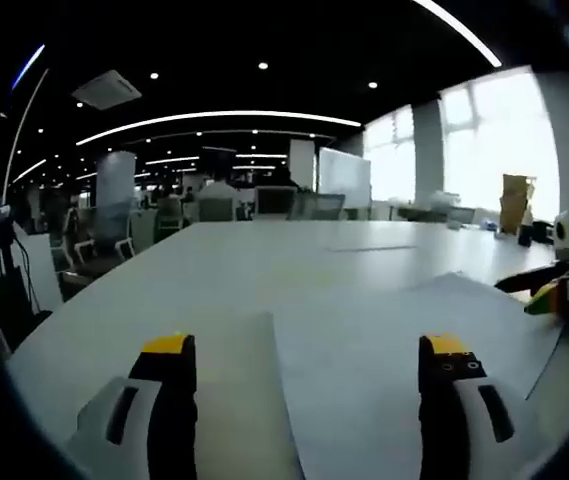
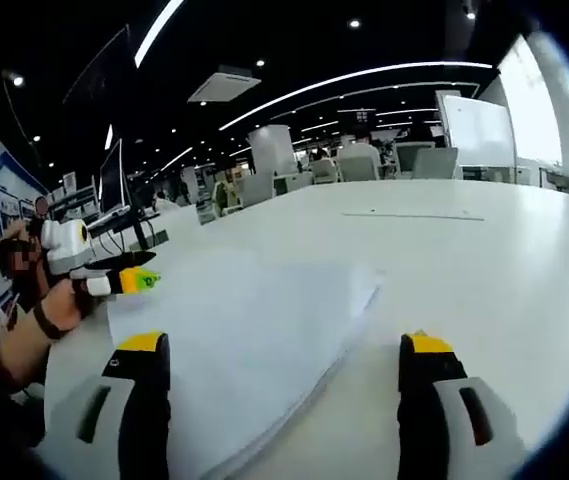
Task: Organize the stack of printing papers by aligning and flattening the scattered papers on the table
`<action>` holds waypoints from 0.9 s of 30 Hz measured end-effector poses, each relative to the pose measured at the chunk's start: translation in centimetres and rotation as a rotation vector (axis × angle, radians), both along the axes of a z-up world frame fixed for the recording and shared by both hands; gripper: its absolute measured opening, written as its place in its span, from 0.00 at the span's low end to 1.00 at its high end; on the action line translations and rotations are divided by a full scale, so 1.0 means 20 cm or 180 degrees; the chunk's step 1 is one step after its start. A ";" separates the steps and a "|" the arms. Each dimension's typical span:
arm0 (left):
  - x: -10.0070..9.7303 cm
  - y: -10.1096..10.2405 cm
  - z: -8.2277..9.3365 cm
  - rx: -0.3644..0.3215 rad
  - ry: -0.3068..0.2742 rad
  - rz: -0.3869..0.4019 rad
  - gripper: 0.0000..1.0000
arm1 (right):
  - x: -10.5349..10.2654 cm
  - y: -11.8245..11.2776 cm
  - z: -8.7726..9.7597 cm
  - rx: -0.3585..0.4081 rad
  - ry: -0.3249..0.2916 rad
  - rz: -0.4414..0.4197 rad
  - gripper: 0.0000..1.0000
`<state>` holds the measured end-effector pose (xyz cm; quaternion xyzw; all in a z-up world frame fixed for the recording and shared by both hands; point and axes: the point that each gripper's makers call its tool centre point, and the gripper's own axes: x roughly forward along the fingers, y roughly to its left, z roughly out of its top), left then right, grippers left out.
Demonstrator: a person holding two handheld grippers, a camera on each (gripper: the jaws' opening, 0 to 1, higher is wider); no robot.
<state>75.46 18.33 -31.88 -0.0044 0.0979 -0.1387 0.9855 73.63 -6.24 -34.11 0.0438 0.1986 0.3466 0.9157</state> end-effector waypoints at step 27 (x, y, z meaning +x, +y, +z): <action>-0.14 0.06 0.00 0.0109 0.0037 -0.0038 0.97 | -0.15 -0.09 0.07 -0.0180 -0.0468 -0.0055 0.90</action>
